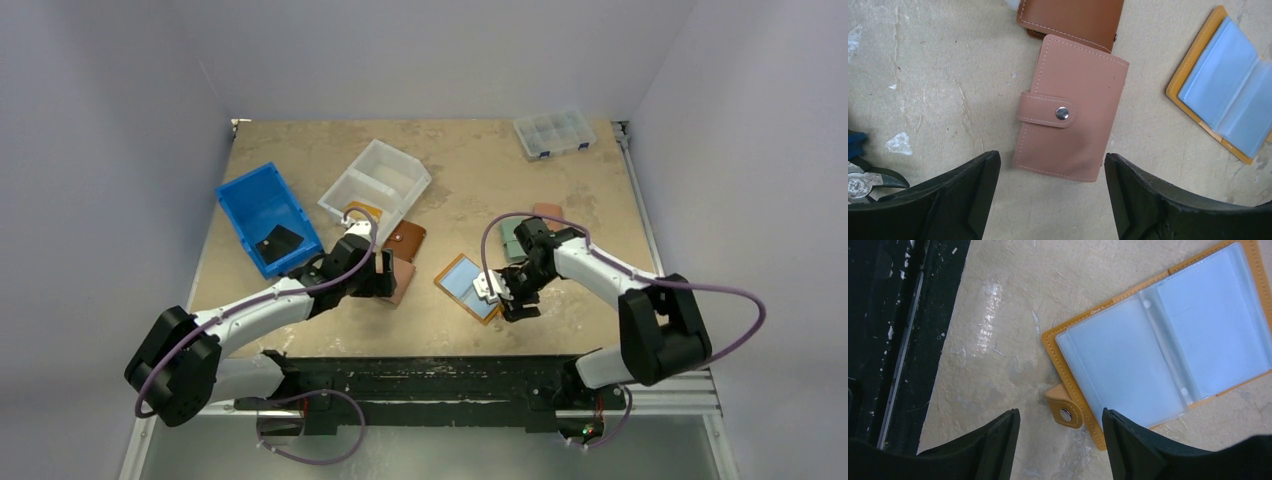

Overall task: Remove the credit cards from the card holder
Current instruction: Move the card holder to the center of the board.

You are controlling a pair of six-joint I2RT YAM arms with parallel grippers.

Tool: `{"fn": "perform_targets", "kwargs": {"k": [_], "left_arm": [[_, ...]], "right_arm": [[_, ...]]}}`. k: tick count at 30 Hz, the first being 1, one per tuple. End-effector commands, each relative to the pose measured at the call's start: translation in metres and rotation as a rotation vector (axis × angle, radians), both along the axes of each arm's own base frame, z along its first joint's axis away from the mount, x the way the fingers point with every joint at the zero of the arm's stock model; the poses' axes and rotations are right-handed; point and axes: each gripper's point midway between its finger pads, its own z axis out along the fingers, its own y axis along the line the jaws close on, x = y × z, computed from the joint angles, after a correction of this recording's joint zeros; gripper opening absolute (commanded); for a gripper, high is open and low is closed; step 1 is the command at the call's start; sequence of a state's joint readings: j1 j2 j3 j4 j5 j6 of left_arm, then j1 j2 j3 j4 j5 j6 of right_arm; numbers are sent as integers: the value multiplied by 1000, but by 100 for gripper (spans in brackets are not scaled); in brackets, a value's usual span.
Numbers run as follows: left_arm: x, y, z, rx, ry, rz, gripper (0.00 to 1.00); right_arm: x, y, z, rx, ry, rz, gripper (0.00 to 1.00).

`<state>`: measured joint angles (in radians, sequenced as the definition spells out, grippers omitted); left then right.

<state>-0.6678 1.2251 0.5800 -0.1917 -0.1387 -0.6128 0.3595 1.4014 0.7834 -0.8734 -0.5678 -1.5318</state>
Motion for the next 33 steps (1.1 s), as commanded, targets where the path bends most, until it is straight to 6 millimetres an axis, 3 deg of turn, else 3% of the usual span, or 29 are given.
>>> {"fn": "perform_targets", "kwargs": {"k": [1, 5, 11, 14, 17, 21, 25, 28, 32, 33], "left_arm": [[5, 3, 5, -5, -21, 9, 81], [5, 3, 4, -4, -17, 7, 81], [1, 6, 12, -15, -29, 12, 81], [-1, 9, 18, -26, -39, 20, 81], [-3, 12, 21, -31, -45, 31, 81], [-6, 15, 20, -35, -45, 45, 81], [-8, 15, 19, -45, -42, 49, 82], [-7, 13, 20, -56, -44, 47, 82], [-3, 8, 21, -66, -49, 42, 82], [-2, 7, 19, -66, -47, 40, 82]], "right_arm": [[9, 2, 0, -39, -7, 60, 66], [7, 6, -1, -24, 15, 73, 50], [19, 6, 2, -61, 31, 76, 4], [40, 13, 11, -55, 6, 42, 0], [88, 23, 21, -69, -75, -88, 0], [199, 28, 51, -78, -337, -408, 0], [287, 15, 88, -27, -530, -727, 0], [325, -6, 98, -78, -632, -858, 0], [350, -27, 93, -120, -674, -962, 1], [355, -33, 93, -122, -691, -1001, 11]]}}
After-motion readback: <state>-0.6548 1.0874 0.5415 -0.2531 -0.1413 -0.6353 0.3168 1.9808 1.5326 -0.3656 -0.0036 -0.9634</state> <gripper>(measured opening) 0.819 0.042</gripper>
